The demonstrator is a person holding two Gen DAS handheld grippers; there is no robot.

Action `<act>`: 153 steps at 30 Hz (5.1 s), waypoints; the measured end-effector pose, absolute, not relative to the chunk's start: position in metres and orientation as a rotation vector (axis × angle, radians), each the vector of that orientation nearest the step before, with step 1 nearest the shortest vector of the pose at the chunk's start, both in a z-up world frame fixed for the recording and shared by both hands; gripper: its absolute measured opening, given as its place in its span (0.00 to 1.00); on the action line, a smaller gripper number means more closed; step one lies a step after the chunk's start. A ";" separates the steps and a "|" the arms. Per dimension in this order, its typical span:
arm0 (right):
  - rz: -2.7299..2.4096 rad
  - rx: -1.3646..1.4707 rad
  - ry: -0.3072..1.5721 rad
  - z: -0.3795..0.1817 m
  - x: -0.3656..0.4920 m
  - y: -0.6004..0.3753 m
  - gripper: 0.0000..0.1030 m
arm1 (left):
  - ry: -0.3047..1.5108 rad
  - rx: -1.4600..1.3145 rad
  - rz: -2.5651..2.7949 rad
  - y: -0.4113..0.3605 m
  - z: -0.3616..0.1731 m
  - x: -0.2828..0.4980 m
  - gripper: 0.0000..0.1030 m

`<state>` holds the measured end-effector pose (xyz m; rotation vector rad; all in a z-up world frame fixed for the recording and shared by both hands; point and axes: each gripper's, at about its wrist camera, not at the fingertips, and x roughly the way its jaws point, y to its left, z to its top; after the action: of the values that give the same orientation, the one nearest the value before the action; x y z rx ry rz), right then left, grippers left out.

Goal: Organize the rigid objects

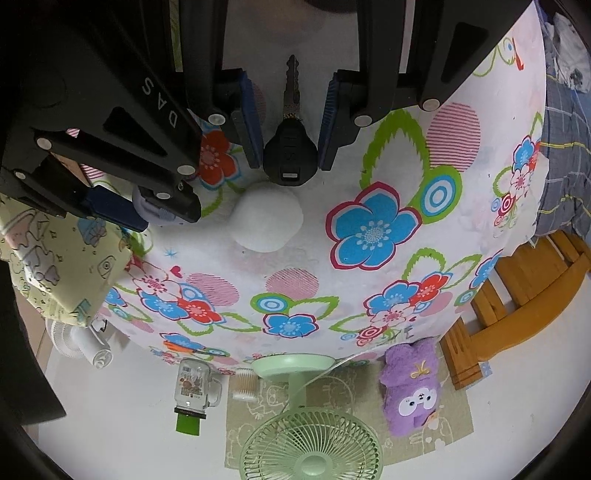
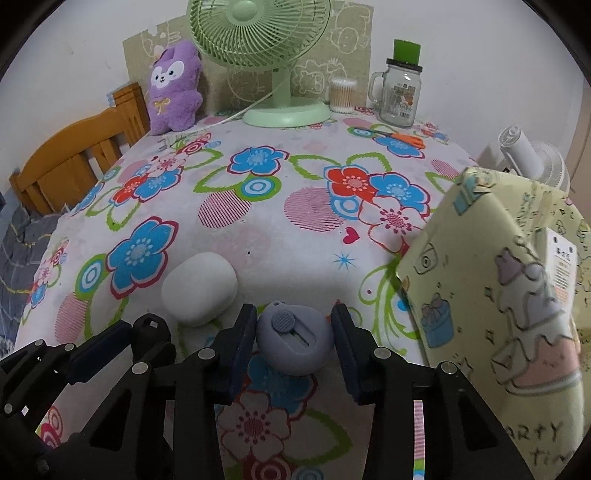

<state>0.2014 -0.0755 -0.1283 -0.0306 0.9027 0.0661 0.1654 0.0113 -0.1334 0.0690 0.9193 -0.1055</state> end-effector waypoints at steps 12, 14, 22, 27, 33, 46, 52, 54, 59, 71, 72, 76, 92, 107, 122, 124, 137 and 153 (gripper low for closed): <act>0.075 -0.027 0.861 -0.111 0.168 -0.077 0.44 | 0.887 0.071 -0.114 0.004 -0.122 0.139 0.29; 0.072 -0.027 0.851 -0.107 0.161 -0.078 0.44 | 0.880 0.072 -0.115 0.003 -0.119 0.134 0.29; 0.067 -0.032 0.822 -0.096 0.138 -0.082 0.44 | 0.851 0.075 -0.119 -0.002 -0.110 0.113 0.29; 0.062 -0.035 0.803 -0.088 0.125 -0.085 0.44 | 0.830 0.075 -0.122 -0.005 -0.103 0.100 0.29; 0.059 -0.041 0.782 -0.080 0.111 -0.087 0.44 | 0.815 0.074 -0.118 -0.007 -0.095 0.087 0.29; 0.034 -0.022 0.750 -0.056 0.092 -0.100 0.44 | 0.778 0.094 -0.132 -0.019 -0.071 0.073 0.29; 0.019 -0.012 0.727 -0.042 0.087 -0.111 0.44 | 0.757 0.106 -0.147 -0.029 -0.059 0.070 0.29; 0.012 -0.010 0.725 -0.038 0.086 -0.114 0.44 | 0.752 0.111 -0.150 -0.033 -0.055 0.070 0.29; 0.003 -0.001 0.707 -0.029 0.084 -0.122 0.44 | 0.733 0.119 -0.153 -0.039 -0.045 0.069 0.29; 0.004 0.006 0.678 -0.011 0.084 -0.137 0.44 | 0.702 0.130 -0.148 -0.056 -0.029 0.071 0.29; 0.004 0.006 0.676 -0.010 0.085 -0.139 0.44 | 0.700 0.131 -0.149 -0.057 -0.028 0.072 0.30; 0.004 0.013 0.672 -0.006 0.088 -0.147 0.44 | 0.694 0.137 -0.151 -0.067 -0.023 0.076 0.29; -0.010 0.013 0.675 0.006 0.109 -0.189 0.44 | 0.695 0.139 -0.171 -0.107 -0.014 0.094 0.29; -0.039 0.044 0.689 0.006 0.127 -0.234 0.44 | 0.698 0.167 -0.207 -0.149 -0.014 0.116 0.29; -0.093 0.065 0.733 -0.007 0.153 -0.274 0.44 | 0.736 0.182 -0.263 -0.189 -0.027 0.146 0.29; -0.101 0.070 0.742 -0.010 0.156 -0.279 0.44 | 0.746 0.187 -0.272 -0.193 -0.030 0.150 0.30; -0.141 0.084 0.816 -0.035 0.176 -0.298 0.44 | 0.814 0.214 -0.292 -0.211 -0.054 0.172 0.29; -0.154 0.110 0.880 -0.060 0.195 -0.308 0.44 | 0.877 0.230 -0.308 -0.220 -0.072 0.190 0.28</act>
<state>0.1953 -0.3075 -0.0602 0.1103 0.8804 -0.1537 0.1897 -0.2199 -0.0715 0.2295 0.8769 -0.3080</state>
